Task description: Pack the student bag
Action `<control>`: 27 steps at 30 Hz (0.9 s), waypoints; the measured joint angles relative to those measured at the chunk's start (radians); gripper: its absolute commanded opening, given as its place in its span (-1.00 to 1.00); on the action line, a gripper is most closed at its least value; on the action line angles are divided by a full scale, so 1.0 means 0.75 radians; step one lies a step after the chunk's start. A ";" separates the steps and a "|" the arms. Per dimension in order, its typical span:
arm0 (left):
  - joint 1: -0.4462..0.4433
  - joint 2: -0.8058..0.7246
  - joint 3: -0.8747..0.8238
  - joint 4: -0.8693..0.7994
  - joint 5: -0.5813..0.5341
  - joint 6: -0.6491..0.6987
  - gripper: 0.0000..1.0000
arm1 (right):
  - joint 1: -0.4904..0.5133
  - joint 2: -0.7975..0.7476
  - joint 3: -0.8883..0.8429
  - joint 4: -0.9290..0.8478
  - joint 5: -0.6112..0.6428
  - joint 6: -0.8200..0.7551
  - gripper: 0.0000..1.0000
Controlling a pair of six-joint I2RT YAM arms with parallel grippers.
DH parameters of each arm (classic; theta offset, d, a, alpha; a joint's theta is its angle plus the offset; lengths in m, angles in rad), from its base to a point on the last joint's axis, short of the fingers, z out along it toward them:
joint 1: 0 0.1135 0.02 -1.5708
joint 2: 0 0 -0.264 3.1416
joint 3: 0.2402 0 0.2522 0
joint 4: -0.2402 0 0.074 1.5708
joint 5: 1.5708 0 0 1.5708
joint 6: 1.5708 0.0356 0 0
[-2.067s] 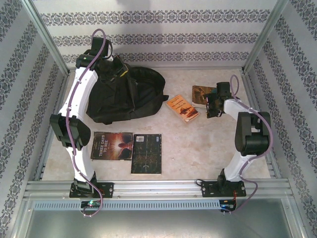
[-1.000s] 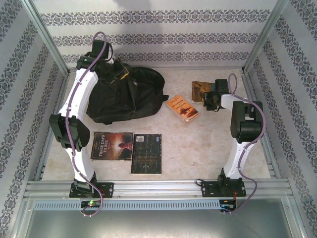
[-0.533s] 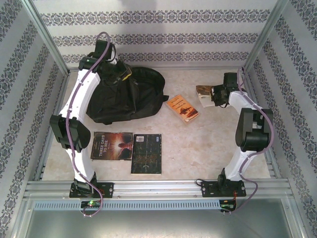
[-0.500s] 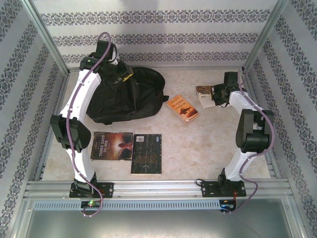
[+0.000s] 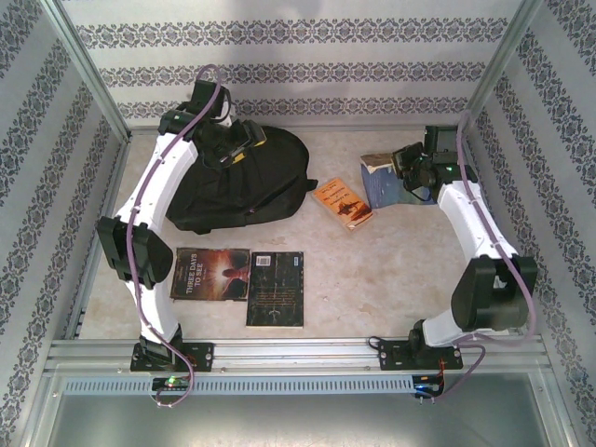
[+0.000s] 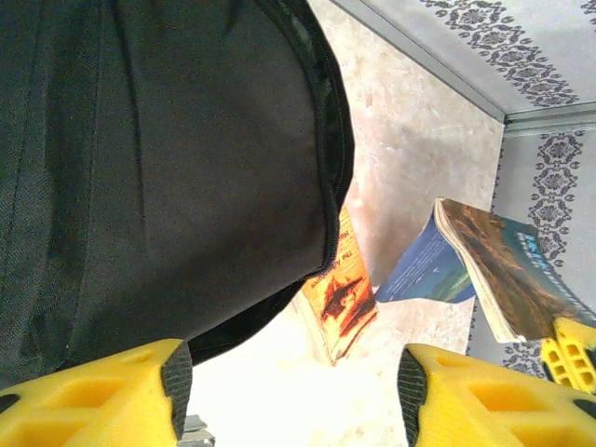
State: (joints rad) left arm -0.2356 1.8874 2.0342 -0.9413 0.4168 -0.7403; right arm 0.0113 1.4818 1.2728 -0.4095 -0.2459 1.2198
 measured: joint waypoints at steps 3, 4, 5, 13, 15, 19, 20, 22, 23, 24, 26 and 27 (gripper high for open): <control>-0.025 -0.023 0.001 -0.016 -0.018 0.017 0.34 | 0.056 -0.057 0.013 -0.057 0.003 -0.067 -1.00; -0.033 -0.031 0.001 -0.021 -0.025 0.028 0.35 | 0.076 -0.071 0.023 -0.079 0.001 -0.097 -1.00; -0.039 -0.036 0.002 -0.025 -0.031 0.038 0.38 | 0.092 -0.079 0.035 -0.096 -0.007 -0.121 -1.00; -0.094 -0.043 0.002 -0.026 -0.022 0.172 0.49 | 0.271 -0.133 0.101 -0.199 -0.190 -0.399 -1.00; -0.104 -0.045 -0.010 -0.016 0.008 0.198 0.50 | 0.318 -0.152 0.101 -0.196 -0.274 -0.458 -1.00; -0.112 -0.087 -0.172 0.094 0.117 0.208 0.51 | 0.374 -0.201 0.076 -0.133 -0.482 -0.515 -1.00; -0.112 -0.098 -0.223 0.130 0.151 0.200 0.50 | 0.381 -0.219 0.055 -0.104 -0.522 -0.517 -1.00; -0.112 -0.109 -0.351 0.229 0.244 0.167 0.51 | 0.397 -0.257 0.000 -0.036 -0.611 -0.515 -1.00; -0.112 -0.109 -0.400 0.271 0.279 0.152 0.50 | 0.403 -0.270 -0.023 -0.006 -0.643 -0.514 -1.00; -0.112 -0.109 -0.458 0.321 0.317 0.133 0.51 | 0.411 -0.284 -0.053 0.030 -0.681 -0.509 -1.00; -0.112 -0.111 -0.559 0.407 0.384 0.095 0.50 | 0.426 -0.298 -0.100 0.088 -0.740 -0.497 -1.00; -0.112 -0.112 -0.610 0.459 0.423 0.066 0.50 | 0.428 -0.302 -0.125 0.120 -0.768 -0.484 -1.00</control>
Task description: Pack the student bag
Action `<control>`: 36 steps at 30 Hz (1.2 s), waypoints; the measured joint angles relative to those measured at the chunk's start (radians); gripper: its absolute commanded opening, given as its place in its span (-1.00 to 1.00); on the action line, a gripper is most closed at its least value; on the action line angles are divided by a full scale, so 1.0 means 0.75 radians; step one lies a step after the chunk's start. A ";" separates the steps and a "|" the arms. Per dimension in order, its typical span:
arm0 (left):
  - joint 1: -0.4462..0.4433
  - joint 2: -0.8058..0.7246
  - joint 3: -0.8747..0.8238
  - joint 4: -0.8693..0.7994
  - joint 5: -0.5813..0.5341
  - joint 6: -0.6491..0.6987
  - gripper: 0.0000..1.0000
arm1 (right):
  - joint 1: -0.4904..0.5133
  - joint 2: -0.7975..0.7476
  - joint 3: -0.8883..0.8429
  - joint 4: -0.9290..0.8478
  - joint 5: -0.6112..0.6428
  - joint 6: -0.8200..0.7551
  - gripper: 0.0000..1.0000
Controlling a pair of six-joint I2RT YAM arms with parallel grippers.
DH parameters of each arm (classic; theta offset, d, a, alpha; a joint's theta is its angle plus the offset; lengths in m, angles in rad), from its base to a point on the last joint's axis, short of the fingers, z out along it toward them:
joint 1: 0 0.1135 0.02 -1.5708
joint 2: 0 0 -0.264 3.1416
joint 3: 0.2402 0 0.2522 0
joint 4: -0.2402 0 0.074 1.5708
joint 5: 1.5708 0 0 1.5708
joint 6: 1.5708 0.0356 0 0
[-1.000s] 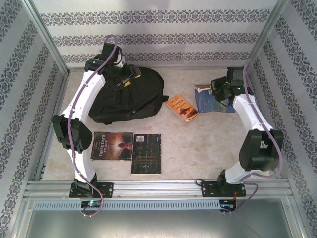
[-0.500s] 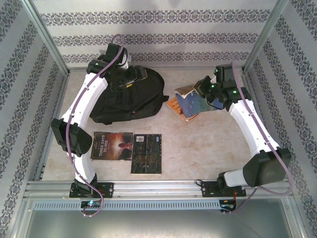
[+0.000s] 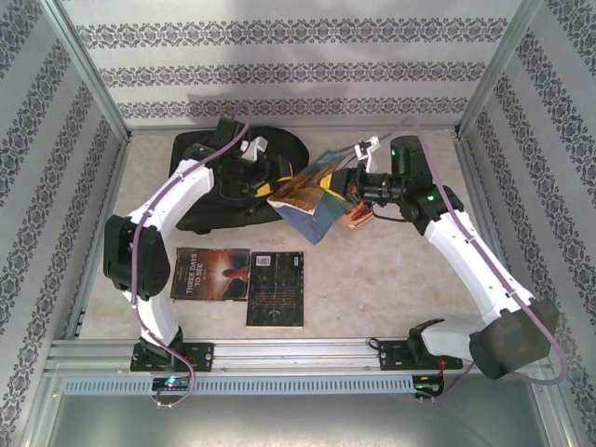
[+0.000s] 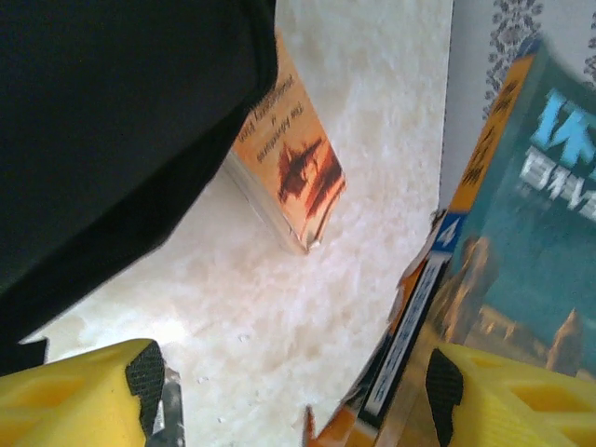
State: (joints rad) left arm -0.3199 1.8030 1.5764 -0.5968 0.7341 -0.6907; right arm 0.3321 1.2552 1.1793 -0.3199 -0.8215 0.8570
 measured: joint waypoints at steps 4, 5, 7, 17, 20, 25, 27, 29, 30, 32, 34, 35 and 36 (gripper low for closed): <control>0.000 -0.041 -0.215 0.304 0.146 -0.185 0.44 | 0.006 -0.006 -0.069 0.094 -0.077 0.050 -1.00; 0.000 -0.054 -0.260 0.381 0.171 -0.229 0.43 | 0.006 -0.006 -0.079 0.109 -0.085 0.057 -1.00; 0.000 -0.074 -0.355 0.581 0.230 -0.369 0.39 | 0.006 -0.008 -0.096 0.138 -0.094 0.075 -1.00; 0.012 -0.085 -0.516 1.253 0.317 -0.860 -0.03 | -0.048 -0.072 -0.190 0.162 -0.067 0.070 -1.00; 0.029 -0.088 -0.517 1.316 0.312 -0.916 -0.28 | -0.058 -0.091 -0.211 0.117 -0.032 0.037 -1.00; 0.034 -0.135 -0.517 1.327 0.313 -0.921 -0.70 | -0.081 -0.102 -0.246 0.064 0.015 0.004 -1.00; 0.034 -0.152 -0.517 1.324 0.312 -0.902 -0.82 | -0.082 -0.102 -0.250 0.051 0.024 0.001 -1.00; 0.034 -0.165 -0.516 1.315 0.308 -0.881 -0.96 | -0.082 -0.104 -0.250 0.043 0.033 -0.001 -1.00; 0.034 -0.169 -0.515 1.307 0.306 -0.870 -1.00 | -0.082 -0.105 -0.250 0.041 0.035 -0.001 -1.00; 0.034 -0.180 -0.513 1.284 0.299 -0.844 -1.00 | -0.081 -0.108 -0.250 0.031 0.044 -0.003 -0.79; 0.032 -0.190 -0.513 1.263 0.284 -0.829 -1.00 | -0.082 -0.108 -0.250 0.012 0.061 -0.008 0.15; 0.026 -0.198 -0.513 1.257 0.270 -0.829 -1.00 | -0.082 -0.108 -0.250 -0.001 0.081 -0.014 0.45; 0.026 -0.205 -0.513 1.254 0.261 -0.829 -1.00 | -0.086 -0.108 -0.250 -0.017 0.102 -0.018 0.59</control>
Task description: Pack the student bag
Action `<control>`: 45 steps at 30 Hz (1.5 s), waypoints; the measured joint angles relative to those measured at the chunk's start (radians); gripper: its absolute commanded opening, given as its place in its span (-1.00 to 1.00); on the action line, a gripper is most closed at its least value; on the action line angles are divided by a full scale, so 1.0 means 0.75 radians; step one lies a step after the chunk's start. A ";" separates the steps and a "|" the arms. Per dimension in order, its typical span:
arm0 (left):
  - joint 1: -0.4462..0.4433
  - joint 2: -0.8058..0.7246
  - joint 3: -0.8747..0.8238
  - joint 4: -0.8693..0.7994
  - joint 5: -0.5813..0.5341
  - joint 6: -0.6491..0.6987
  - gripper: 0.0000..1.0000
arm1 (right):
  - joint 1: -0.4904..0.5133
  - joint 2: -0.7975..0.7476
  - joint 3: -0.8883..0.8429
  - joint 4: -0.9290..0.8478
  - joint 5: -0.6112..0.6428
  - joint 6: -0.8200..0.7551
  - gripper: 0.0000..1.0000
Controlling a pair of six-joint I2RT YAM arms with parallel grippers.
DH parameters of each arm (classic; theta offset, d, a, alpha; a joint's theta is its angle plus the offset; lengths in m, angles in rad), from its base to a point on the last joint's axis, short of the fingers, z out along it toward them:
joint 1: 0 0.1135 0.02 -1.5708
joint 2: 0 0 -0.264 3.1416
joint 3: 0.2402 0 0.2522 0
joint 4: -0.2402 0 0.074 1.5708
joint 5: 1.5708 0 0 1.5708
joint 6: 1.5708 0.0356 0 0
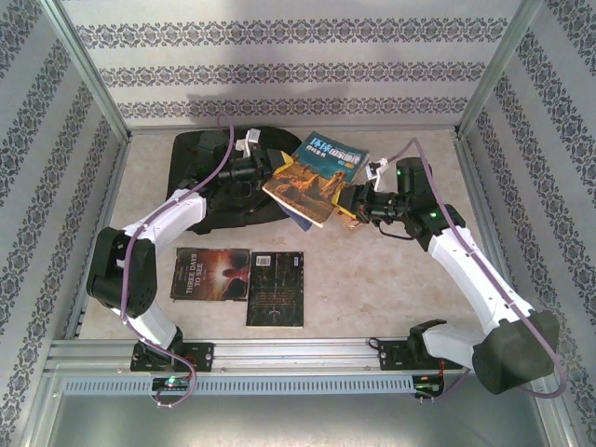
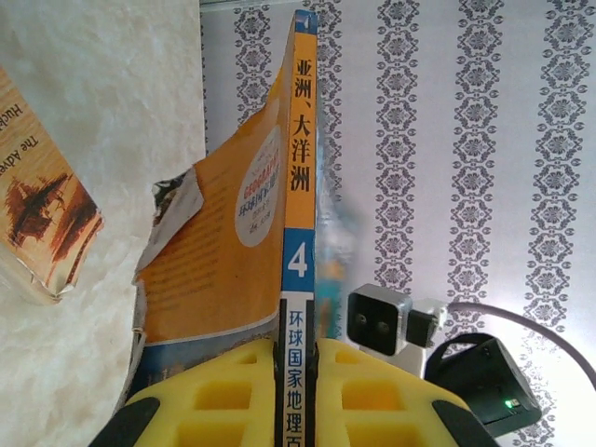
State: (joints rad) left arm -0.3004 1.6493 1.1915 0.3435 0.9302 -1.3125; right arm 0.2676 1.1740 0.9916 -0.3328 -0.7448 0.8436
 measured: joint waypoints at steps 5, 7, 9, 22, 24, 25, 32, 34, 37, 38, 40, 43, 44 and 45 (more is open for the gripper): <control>-0.005 -0.073 0.000 -0.001 -0.070 -0.002 -1.00 | -0.041 0.006 -0.058 0.133 0.020 0.146 0.93; -0.008 -0.100 0.000 0.001 -0.099 -0.006 -1.00 | -0.040 0.032 -0.097 0.254 0.009 0.265 0.96; -0.011 -0.124 0.000 0.003 -0.120 -0.013 -1.00 | -0.039 0.076 -0.115 0.370 -0.009 0.371 0.96; -0.055 -0.212 -0.003 0.122 -0.205 -0.154 -1.00 | 0.044 0.312 -0.115 1.032 -0.048 0.774 0.96; -0.055 -0.221 -0.003 0.134 -0.220 -0.173 -1.00 | 0.060 0.362 -0.113 1.162 -0.050 0.845 0.96; -0.055 -0.226 -0.003 0.142 -0.233 -0.180 -1.00 | 0.067 0.385 -0.109 1.220 -0.050 0.878 0.96; -0.057 -0.297 -0.003 0.114 -0.266 -0.144 -1.00 | 0.100 0.428 -0.067 1.436 -0.040 1.009 0.27; -0.057 -0.329 -0.003 0.075 -0.292 -0.105 -1.00 | 0.085 0.408 -0.076 1.438 -0.040 1.016 -0.03; -0.056 -0.366 0.003 -0.019 -0.331 -0.026 -0.94 | 0.052 0.366 -0.090 1.422 -0.057 1.015 -0.63; -0.055 -0.370 0.007 -0.054 -0.342 -0.002 -0.90 | 0.042 0.350 -0.091 1.411 -0.066 1.009 -0.79; -0.053 -0.372 0.010 -0.115 -0.351 0.038 -0.85 | 0.025 0.317 -0.091 1.377 -0.079 0.994 -1.00; -0.052 -0.368 0.010 -0.172 -0.332 0.070 -0.38 | 0.006 0.278 -0.085 1.294 -0.106 0.940 -1.00; -0.052 -0.367 0.012 -0.190 -0.303 0.079 -0.14 | 0.000 0.270 -0.076 1.258 -0.124 0.907 -1.00; -0.054 -0.366 0.015 -0.210 -0.273 0.086 -0.03 | -0.005 0.267 -0.067 1.228 -0.137 0.874 -1.00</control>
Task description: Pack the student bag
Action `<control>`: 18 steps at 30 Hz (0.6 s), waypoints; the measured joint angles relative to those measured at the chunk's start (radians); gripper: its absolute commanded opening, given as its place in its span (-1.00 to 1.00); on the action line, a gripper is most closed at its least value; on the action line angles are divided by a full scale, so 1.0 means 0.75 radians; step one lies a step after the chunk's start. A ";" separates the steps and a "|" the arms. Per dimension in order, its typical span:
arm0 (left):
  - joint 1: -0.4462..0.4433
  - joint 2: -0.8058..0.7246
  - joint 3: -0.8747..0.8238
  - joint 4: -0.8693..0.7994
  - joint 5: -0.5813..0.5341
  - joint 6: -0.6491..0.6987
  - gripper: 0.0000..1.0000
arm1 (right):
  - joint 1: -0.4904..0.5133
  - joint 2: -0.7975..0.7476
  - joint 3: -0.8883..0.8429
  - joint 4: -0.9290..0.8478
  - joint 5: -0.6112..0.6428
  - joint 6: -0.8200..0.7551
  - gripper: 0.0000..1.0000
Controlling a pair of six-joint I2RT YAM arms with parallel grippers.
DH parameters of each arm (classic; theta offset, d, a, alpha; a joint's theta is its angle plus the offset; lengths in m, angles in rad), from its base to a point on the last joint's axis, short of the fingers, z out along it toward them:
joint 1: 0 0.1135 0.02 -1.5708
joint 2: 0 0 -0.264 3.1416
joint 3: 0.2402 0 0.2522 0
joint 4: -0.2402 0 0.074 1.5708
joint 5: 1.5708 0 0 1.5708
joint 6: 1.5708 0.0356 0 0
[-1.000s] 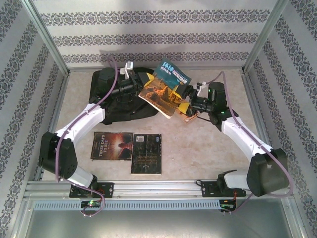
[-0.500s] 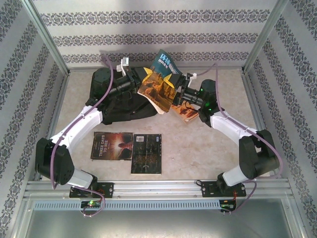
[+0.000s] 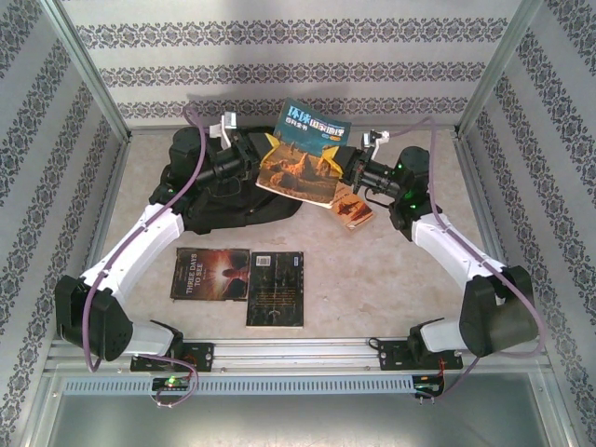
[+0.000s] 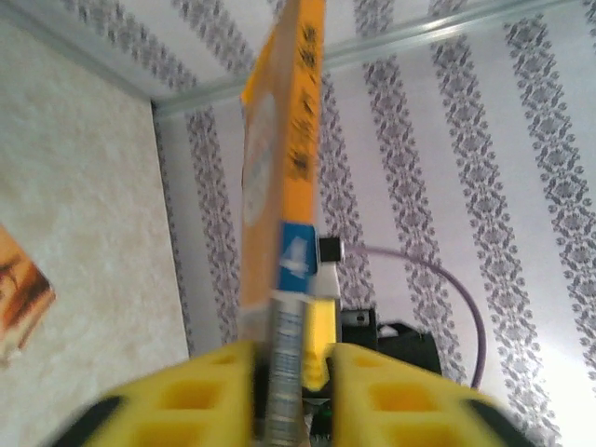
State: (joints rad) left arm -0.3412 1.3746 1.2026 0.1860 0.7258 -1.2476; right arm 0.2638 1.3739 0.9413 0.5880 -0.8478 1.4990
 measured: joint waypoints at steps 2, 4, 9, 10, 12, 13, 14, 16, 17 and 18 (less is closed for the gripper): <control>-0.005 0.007 0.012 -0.040 0.062 0.018 0.10 | 0.001 -0.013 0.029 -0.091 -0.031 -0.087 -1.00; -0.007 0.021 0.037 -0.078 0.122 0.033 0.12 | 0.005 -0.028 0.057 -0.175 -0.061 -0.174 -1.00; -0.008 0.059 0.095 -0.142 0.248 0.099 -0.13 | 0.030 -0.063 0.128 -0.356 -0.161 -0.384 -1.00; -0.008 0.060 0.103 -0.166 0.258 0.119 -0.22 | 0.036 -0.069 0.136 -0.391 -0.172 -0.422 -1.00; -0.008 0.060 0.117 -0.220 0.277 0.173 -0.47 | 0.038 -0.084 0.148 -0.473 -0.190 -0.502 -1.00; -0.008 0.060 0.123 -0.240 0.281 0.188 -0.60 | 0.039 -0.089 0.148 -0.496 -0.194 -0.528 -1.00; -0.009 0.060 0.125 -0.262 0.284 0.211 -0.77 | 0.038 -0.095 0.148 -0.524 -0.198 -0.554 -1.00; -0.009 0.060 0.125 -0.287 0.288 0.250 -1.00 | 0.038 -0.100 0.148 -0.568 -0.201 -0.587 -1.00; -0.010 0.060 0.125 -0.299 0.286 0.267 -1.00 | 0.038 -0.101 0.148 -0.590 -0.197 -0.602 -0.65; -0.013 0.060 0.125 -0.304 0.283 0.271 -1.00 | 0.037 -0.101 0.150 -0.609 -0.193 -0.609 -0.10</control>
State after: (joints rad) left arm -0.3508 1.4197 1.2964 -0.0418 0.9379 -1.0447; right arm 0.2916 1.2984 1.0534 0.1310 -0.9924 1.0420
